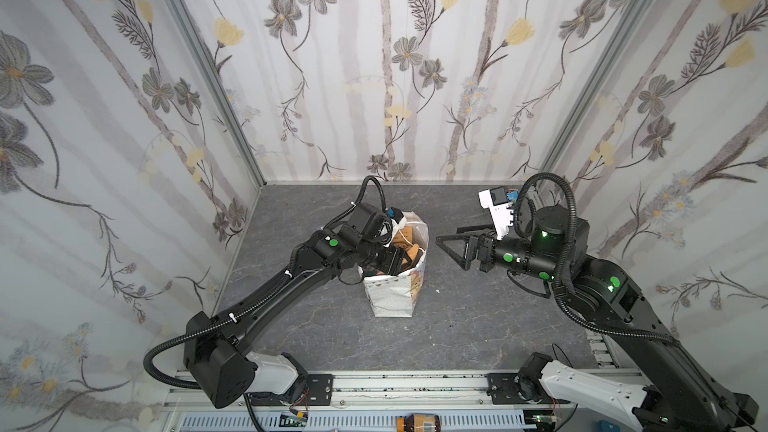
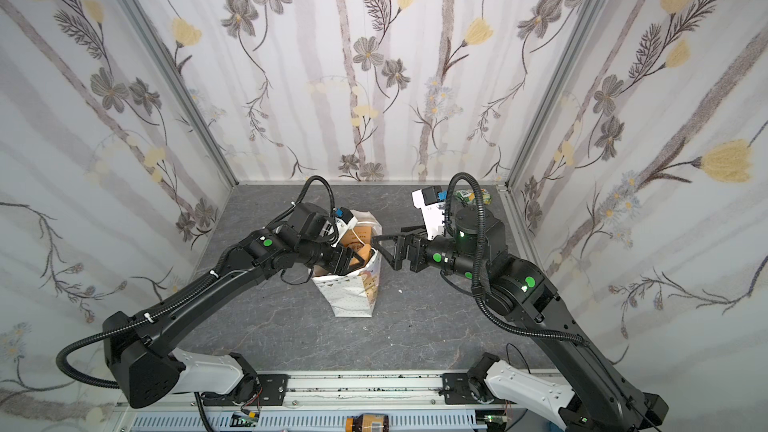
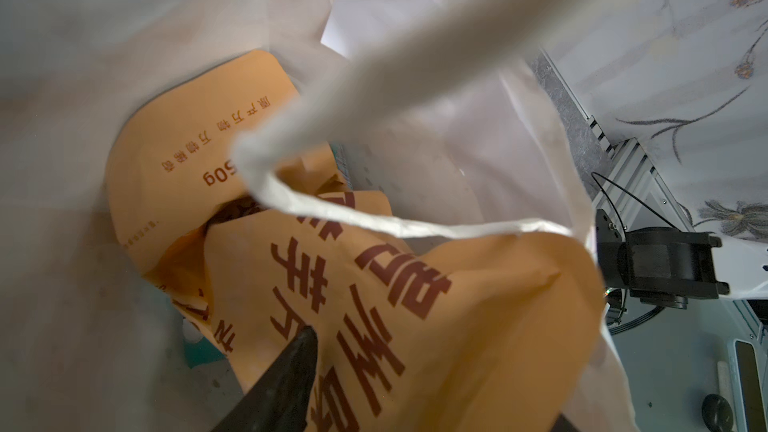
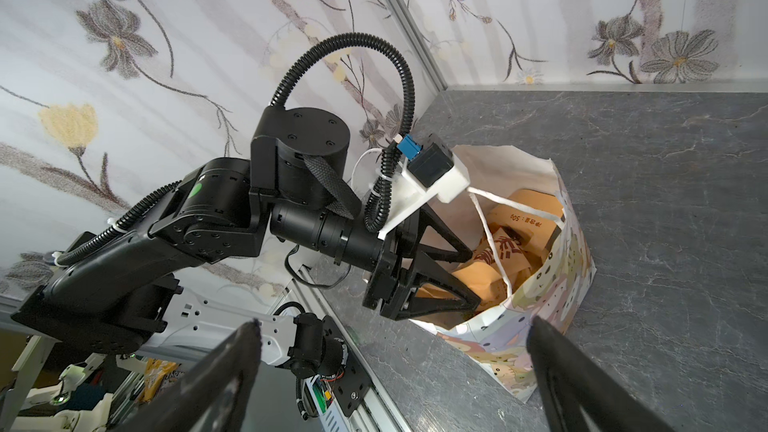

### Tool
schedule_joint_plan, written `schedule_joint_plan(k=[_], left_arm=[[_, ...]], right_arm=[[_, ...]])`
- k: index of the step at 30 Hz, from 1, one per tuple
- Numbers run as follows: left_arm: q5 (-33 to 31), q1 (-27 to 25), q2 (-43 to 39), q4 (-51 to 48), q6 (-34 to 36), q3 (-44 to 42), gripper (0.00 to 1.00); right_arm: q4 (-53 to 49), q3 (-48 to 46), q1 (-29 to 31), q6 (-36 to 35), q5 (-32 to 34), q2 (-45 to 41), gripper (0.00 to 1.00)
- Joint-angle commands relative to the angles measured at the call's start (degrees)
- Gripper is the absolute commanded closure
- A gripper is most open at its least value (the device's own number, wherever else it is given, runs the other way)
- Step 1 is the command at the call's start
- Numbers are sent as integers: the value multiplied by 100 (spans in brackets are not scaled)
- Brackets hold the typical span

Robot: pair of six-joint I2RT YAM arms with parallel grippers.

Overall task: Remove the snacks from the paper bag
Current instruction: 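Move the right gripper back toward the bag while left holds the bag, then lift the orange-brown paper pouch out of the bag with the left gripper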

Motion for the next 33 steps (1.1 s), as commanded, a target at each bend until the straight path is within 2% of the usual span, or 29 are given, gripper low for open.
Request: schedule_joint_plan(k=[1,15,33], left_arm=[[57,-20,38,127,48,-113,44],[-84,-54,-111,129,64,-154,100],[-708,-50,-523,-160,230,444,100]], right_arm=[[281,-50,-4,-97,184,-52,0],[406,-288,-10,-48,438,-233,0],[533,-453,-47,-53,958,-632,0]])
